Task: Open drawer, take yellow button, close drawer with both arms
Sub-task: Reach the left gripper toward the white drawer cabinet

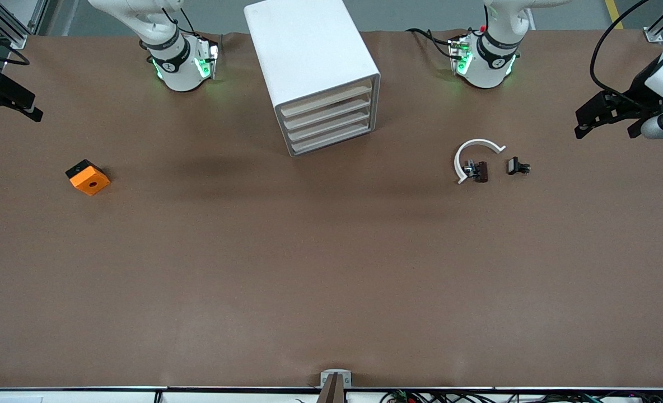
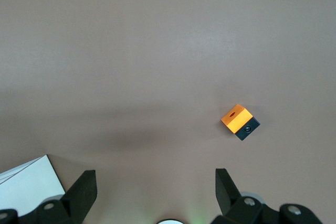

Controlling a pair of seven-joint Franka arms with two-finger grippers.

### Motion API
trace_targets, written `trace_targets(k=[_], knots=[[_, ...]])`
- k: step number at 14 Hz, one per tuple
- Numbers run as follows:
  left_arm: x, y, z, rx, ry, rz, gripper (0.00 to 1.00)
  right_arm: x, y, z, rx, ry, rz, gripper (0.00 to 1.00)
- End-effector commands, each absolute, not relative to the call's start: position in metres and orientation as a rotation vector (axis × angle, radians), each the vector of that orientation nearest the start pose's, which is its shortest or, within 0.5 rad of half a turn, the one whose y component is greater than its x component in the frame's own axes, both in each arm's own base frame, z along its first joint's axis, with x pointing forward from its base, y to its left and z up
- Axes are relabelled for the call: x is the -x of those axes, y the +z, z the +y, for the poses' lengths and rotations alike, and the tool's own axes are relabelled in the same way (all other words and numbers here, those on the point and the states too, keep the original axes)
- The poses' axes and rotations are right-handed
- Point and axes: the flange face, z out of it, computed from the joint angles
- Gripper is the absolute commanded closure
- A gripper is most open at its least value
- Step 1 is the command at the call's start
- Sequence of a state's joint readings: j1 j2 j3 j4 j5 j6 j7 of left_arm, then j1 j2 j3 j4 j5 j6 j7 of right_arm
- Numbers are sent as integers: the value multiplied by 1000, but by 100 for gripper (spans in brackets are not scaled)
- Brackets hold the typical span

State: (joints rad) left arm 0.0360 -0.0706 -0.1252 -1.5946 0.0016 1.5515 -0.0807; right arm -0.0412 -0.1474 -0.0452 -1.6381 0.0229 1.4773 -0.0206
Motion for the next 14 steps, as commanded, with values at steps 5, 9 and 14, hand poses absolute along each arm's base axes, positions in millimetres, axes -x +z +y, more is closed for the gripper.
trace_targets(k=[5, 9, 14], knots=[[-530, 654, -52, 3153, -32, 6, 0, -487, 665, -45, 3106, -1, 88, 0], [-528, 647, -51, 3147, 40, -1, 0, -487, 665, -45, 3106, -1, 88, 0], [-542, 584, -66, 3123, 359, 60, 0, -487, 665, -45, 3106, 2, 88, 0]])
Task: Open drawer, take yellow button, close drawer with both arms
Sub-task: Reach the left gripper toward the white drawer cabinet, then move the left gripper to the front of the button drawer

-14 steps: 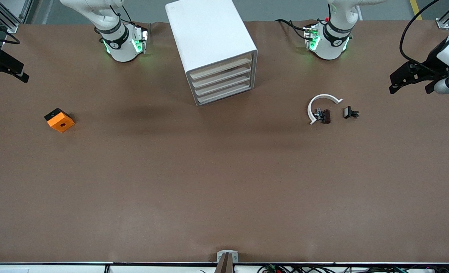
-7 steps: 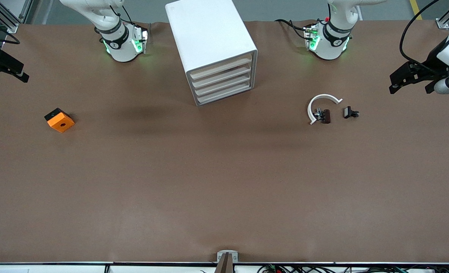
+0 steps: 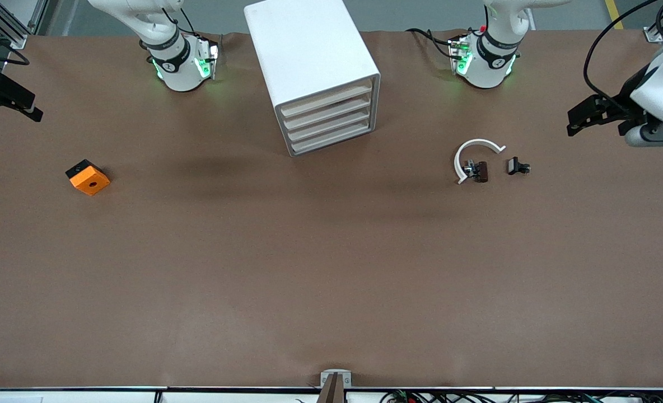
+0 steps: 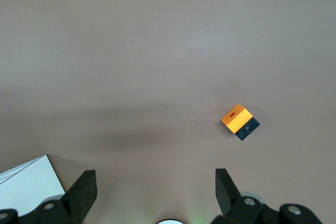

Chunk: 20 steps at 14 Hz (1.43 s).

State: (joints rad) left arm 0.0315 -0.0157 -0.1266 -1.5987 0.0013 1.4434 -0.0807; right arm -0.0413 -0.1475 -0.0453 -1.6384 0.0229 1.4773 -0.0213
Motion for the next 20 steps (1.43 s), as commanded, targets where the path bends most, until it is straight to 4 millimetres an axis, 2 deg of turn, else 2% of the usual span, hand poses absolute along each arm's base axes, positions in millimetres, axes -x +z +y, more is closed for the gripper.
trace_targets(k=[1, 4, 7, 9, 11, 14, 17, 20], knots=[[-548, 564, -76, 3133, 428, 72, 0, -487, 665, -45, 3106, 2, 88, 0], [-563, 519, -84, 3175, 571, 62, 0, -488, 668, -45, 3108, -10, 89, 0], [-564, 477, -94, 3207, 622, -7, 0, -489, 674, -46, 3110, -22, 93, 0], [-560, 454, -117, 3207, 600, -91, 0, -488, 675, -46, 3110, -24, 93, 0], [-558, 432, -131, 3203, 587, -156, 0, -488, 675, -46, 3110, -22, 93, 0], [-558, 395, -155, 3173, 661, -255, 0, -489, 674, -46, 3110, -20, 93, 0], [-555, 366, -183, 3101, 742, -464, 0, -489, 674, -47, 3110, -20, 93, 0], [-544, 347, -215, 2969, 817, -713, 0, -489, 675, -47, 3112, -31, 96, 0]])
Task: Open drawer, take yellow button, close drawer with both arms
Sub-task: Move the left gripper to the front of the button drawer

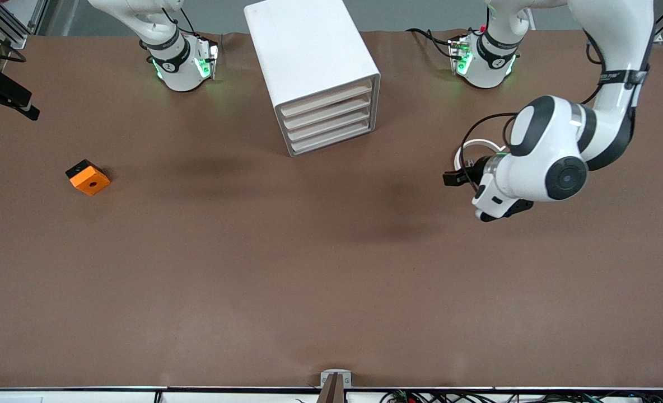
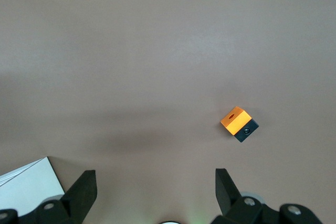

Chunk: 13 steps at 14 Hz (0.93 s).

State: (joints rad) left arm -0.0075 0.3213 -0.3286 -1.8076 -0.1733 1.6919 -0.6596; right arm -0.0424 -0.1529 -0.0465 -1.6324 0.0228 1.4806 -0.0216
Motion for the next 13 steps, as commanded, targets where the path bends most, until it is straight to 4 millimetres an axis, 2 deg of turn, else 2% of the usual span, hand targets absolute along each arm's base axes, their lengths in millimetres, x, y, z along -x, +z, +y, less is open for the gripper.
trace_targets(k=[1, 5, 8, 11, 13], knots=[[-539, 342, -227, 2918, 835, -794, 0, -490, 676, -47, 3112, -36, 96, 0], [-526, 312, -274, 2653, 911, -1109, 0, -492, 678, -47, 3111, -39, 96, 0], [-512, 286, -299, 2378, 1029, -1226, 0, -498, 676, -48, 3104, -39, 97, 0], [-503, 269, -317, 2155, 1087, -1315, 0, -507, 675, -49, 3100, -40, 108, 0], [-497, 259, -326, 1985, 1149, -1379, 0, -516, 661, -49, 3112, 2, 99, 0]])
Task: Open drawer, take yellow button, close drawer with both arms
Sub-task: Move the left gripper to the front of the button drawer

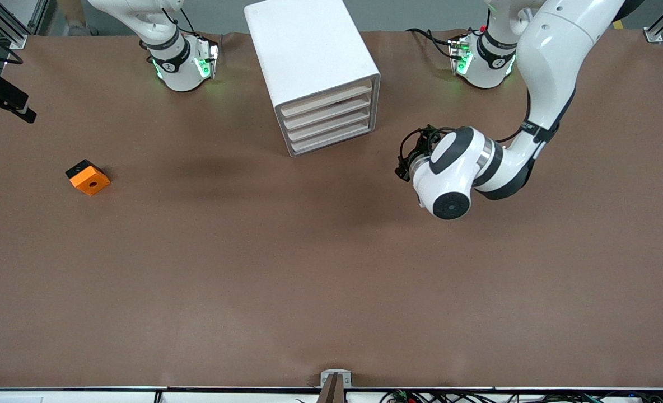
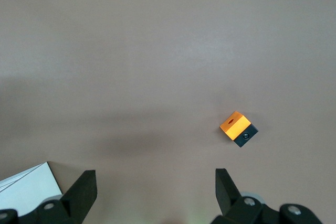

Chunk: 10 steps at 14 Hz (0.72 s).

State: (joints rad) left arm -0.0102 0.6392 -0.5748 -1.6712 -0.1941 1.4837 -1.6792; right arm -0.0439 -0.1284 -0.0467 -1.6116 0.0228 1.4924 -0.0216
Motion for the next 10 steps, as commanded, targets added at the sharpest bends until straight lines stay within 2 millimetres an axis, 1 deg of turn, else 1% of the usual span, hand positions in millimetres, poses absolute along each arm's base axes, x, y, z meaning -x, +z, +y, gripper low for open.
trace_targets(k=[1, 2, 3, 5, 8, 10], knots=[[-492, 259, -330, 1932, 1178, -1393, 0, -518, 660, -49, 3113, -3, 97, 0], [-487, 263, -335, 1896, 1222, -1386, 0, -525, 651, -48, 3114, 12, 91, 0], [-483, 265, -340, 1849, 1274, -1382, 0, -528, 648, -49, 3116, 14, 94, 0], [-476, 254, -348, 1720, 1339, -1381, 0, -529, 646, -50, 3116, 14, 96, 0], [-469, 241, -352, 1556, 1391, -1385, 0, -529, 647, -49, 3116, 14, 96, 0], [-461, 233, -357, 1454, 1418, -1360, 0, -530, 640, -52, 3114, 41, 115, 0]])
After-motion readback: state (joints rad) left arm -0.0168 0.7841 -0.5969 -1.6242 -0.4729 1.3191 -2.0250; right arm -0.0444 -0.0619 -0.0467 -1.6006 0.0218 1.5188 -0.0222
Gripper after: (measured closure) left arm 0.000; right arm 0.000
